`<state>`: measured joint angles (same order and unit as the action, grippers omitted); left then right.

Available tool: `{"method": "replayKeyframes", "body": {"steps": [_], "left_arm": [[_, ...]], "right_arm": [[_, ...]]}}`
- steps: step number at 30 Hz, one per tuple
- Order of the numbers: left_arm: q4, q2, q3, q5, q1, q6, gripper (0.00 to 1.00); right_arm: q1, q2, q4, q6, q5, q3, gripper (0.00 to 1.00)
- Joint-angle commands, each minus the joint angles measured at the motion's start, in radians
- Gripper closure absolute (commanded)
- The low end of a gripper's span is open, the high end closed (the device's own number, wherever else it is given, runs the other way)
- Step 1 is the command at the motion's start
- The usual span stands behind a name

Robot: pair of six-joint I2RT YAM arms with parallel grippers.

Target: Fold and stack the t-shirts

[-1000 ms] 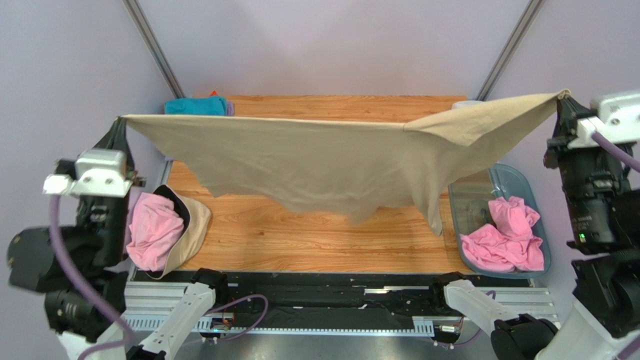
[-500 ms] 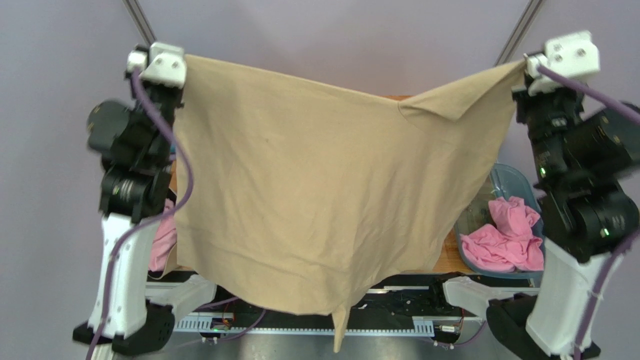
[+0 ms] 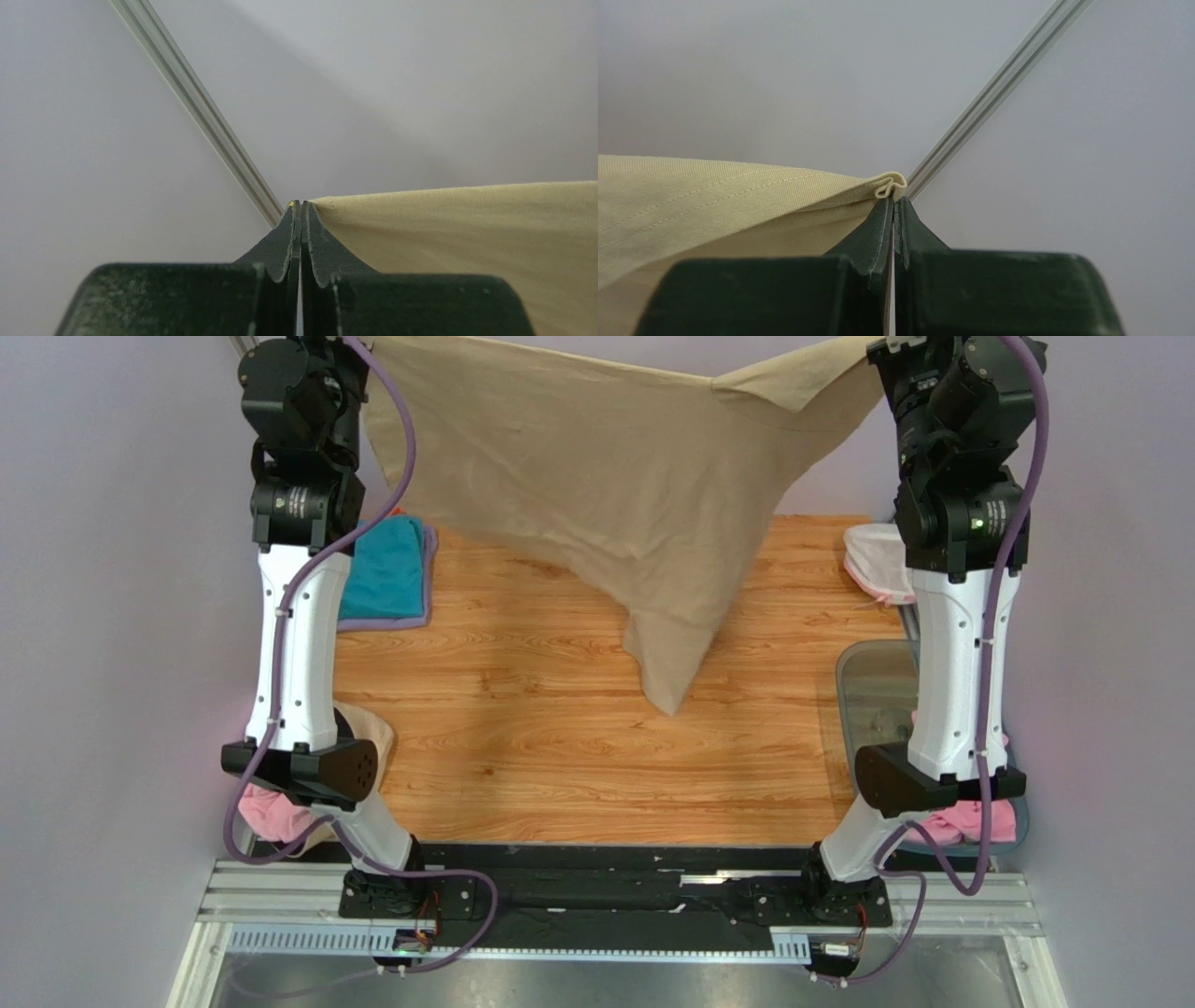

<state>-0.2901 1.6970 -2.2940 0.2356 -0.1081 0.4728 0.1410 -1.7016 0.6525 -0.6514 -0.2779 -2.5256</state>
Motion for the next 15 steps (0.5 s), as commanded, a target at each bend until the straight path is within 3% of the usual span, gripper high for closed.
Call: {"method": "replayKeyframes", "body": {"steps": [1, 9, 15], "left_arm": [[0.066, -0.124, 0.054, 0.010, 0.013, -0.016, 1.00], [0.109, -0.398, 0.577, -0.059, 0.011, -0.057, 1.00], [0.120, -0.592, 0.980, -0.131, 0.012, -0.014, 1.00]], "right_arm": [[-0.026, 0.108, -0.178, -0.030, -0.044, -0.021, 1.00], [-0.024, 0.351, -0.151, 0.065, -0.009, 0.367, 1.00], [-0.026, 0.595, -0.143, 0.125, 0.037, 0.880, 1.00]]}}
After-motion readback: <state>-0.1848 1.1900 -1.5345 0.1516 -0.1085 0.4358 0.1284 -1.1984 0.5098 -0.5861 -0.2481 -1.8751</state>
